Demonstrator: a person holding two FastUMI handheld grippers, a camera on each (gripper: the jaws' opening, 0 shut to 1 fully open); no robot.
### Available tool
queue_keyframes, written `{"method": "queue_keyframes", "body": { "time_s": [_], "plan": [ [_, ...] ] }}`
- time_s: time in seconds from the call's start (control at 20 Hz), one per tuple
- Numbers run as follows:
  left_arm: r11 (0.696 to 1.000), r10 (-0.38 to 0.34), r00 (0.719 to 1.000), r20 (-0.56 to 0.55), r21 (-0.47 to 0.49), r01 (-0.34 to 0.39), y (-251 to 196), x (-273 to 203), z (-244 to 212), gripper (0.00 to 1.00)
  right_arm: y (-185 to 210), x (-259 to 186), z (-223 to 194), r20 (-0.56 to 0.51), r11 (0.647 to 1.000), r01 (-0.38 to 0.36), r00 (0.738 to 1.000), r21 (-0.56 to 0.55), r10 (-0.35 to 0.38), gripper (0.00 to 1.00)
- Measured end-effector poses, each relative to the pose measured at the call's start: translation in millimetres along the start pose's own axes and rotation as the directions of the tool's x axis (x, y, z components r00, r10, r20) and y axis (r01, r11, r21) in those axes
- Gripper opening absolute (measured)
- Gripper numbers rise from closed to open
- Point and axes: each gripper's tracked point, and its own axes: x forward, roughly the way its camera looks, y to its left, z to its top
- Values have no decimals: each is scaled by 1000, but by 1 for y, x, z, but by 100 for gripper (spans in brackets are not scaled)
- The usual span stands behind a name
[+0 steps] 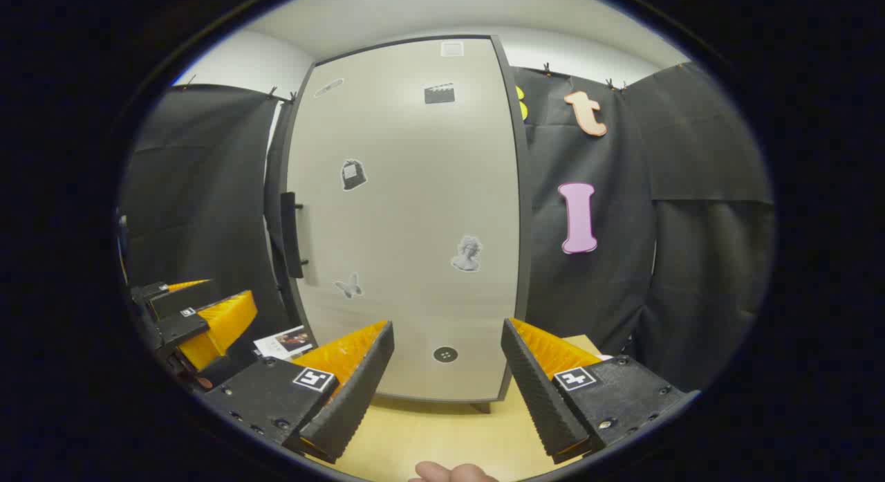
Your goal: Open the cabinet door with the right hand, grasp the bottle in the cabinet with the left hand and place it on the coaster, then close the cabinet door with the right hand.
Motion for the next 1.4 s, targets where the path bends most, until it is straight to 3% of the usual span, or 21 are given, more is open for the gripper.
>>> {"method": "queue_keyframes", "body": {
  "time_s": [0.25,0.65,1.0,1.25,1.3,1.35,1.4],
  "plan": [
    [1000,4,1000,-10,9,-4,5,-1,-4,96,-5,0,2,11,1000,12,1000,17,-12,99],
    [1000,-14,1000,-8,3,14,6,-4,-3,96,15,-3,-13,-24,994,-24,999,103,27,100],
    [999,-35,999,12,20,35,8,-4,-8,96,38,0,-10,13,996,-59,998,72,59,100],
    [997,-72,996,52,5,71,5,-12,5,96,80,5,13,44,978,-209,977,-2,209,98],
    [997,-78,995,59,1,78,6,-17,6,89,92,9,18,47,970,-240,969,-27,241,100],
    [997,-79,995,61,-3,79,9,-22,7,96,103,14,24,50,964,-260,964,-54,263,100],
    [997,-73,995,62,-7,73,16,-29,8,96,114,21,28,50,957,-280,957,-76,284,98]
  ]
}}
